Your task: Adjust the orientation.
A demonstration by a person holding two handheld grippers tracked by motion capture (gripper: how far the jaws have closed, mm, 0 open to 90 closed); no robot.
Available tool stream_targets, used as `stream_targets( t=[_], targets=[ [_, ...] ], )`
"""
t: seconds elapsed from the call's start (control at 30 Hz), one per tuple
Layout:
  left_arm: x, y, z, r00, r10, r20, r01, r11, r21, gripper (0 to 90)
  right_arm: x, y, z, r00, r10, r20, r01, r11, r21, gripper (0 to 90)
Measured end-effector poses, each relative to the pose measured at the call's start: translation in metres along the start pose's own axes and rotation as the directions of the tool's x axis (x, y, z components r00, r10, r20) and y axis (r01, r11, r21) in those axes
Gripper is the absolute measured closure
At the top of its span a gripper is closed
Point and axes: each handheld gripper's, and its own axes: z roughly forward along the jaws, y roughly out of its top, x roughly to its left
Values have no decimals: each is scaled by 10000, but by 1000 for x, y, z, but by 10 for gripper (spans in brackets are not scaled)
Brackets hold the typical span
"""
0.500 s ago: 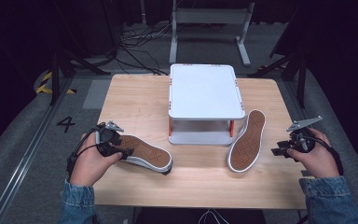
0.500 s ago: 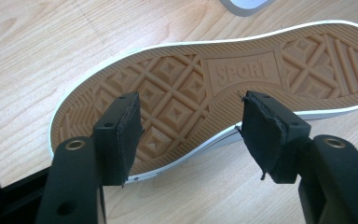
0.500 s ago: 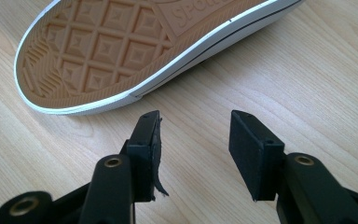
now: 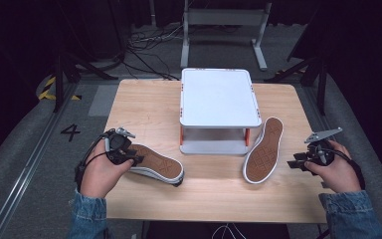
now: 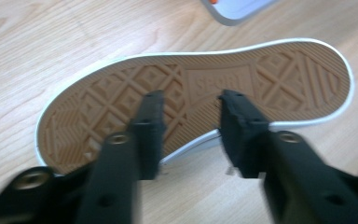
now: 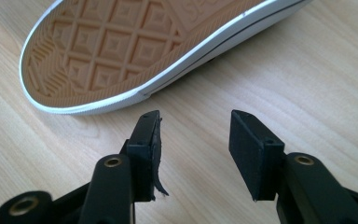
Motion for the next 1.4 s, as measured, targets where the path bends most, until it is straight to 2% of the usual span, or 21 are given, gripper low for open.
stream_targets(
  t=[0.03, 0.07, 0.1, 0.13, 0.17, 0.33, 0.43, 0.6, 0.7, 0.9, 0.97, 1.0, 1.03, 1.1, 1.13, 1.2, 1.23, 1.3, 1.4],
  targets=[
    [-1, 3, 5, 9995, 163, 265, -170, 9995, 261, 751, 1, -2, 0, 10000, 27, 93, -27, 10000, 14, 545],
    [-1, 3, 5, 9995, 163, 265, -170, 9995, 261, 771, 1, -2, 0, 10000, 27, 93, -27, 10000, 14, 545],
    [-3, 4, 9, 9986, 290, 451, -306, 9989, 363, 771, 1, -3, 0, 9999, 46, 96, -46, 10000, 8, 545],
    [-4, 6, 13, 9983, 363, 465, -380, 9987, 353, 784, 0, -4, -1, 9999, 50, 132, -50, 10000, -1, 544],
    [-7, 9, 22, 9976, 560, 405, -583, 9966, 575, 802, 0, -6, -1, 9998, 113, 171, -113, 9999, 2, 542],
    [-12, 14, 34, 9951, 823, 546, -867, 9928, 831, 815, 0, -10, -3, 9997, 120, 233, -120, 9999, 0, 542],
    [-14, 19, 44, 9944, 988, 375, -1022, 9891, 1056, 807, 0, -14, -5, 9994, 171, 292, -169, 9998, -64, 538],
    [-10, 23, 50, 9956, 873, 356, -894, 9939, 645, 799, 1, -18, -6, 9990, 229, 386, -231, 9997, 24, 532],
    [-10, 29, 57, 9952, 958, 208, -966, 9945, 411, 798, 2, -21, -5, 9989, 279, 378, -280, 9996, 8, 527],
    [-10, 44, 77, 9923, 1233, -124, -1231, 9923, 155, 786, 3, -30, -8, 9978, 464, 483, -468, 9989, 59, 522],
    [-10, 47, 81, 9926, 1204, -128, -1201, 9926, 188, 770, 2, -32, -9, 9974, 499, 522, -503, 9987, 62, 520],
    [-10, 49, 82, 9927, 1182, -259, -1177, 9928, 203, 756, 2, -33, -9, 9972, 544, 522, -547, 9985, 48, 519],
    [-10, 49, 82, 9912, 1281, -342, -1274, 9916, 219, 725, 2, -35, -9, 9971, 539, 532, -542, 9985, 53, 517],
    [-9, 48, 81, 9929, 1132, -353, -1131, 9936, 50, 639, 2, -36, -10, 9967, 592, 556, -597, 9982, 56, 515],
    [-9, 47, 75, 9936, 1034, -454, -1044, 9943, -208, 590, 1, -36, -10, 9967, 591, 562, -595, 9982, 41, 513],
    [-11, 43, 57, 9880, 1198, -975, -1239, 9916, -371, 486, 1, -34, -10, 9967, 573, 571, -573, 9984, -19, 507],
    [-13, 41, 50, 9863, 1247, -1080, -1295, 9908, -390, 452, 1, -33, -9, 9970, 536, 554, -534, 9986, -45, 505],
    [-19, 31, 33, 9850, 1533, -791, -1523, 9882, 190, 409, 1, -29, -9, 9973, 490, 550, -487, 9988, -55, 501],
    [-28, 15, 20, 9863, 1476, -740, -1422, 9871, 736, 412, 1, -22, -7, 9981, 331, 517, -326, 9994, -110, 496]
  ],
)
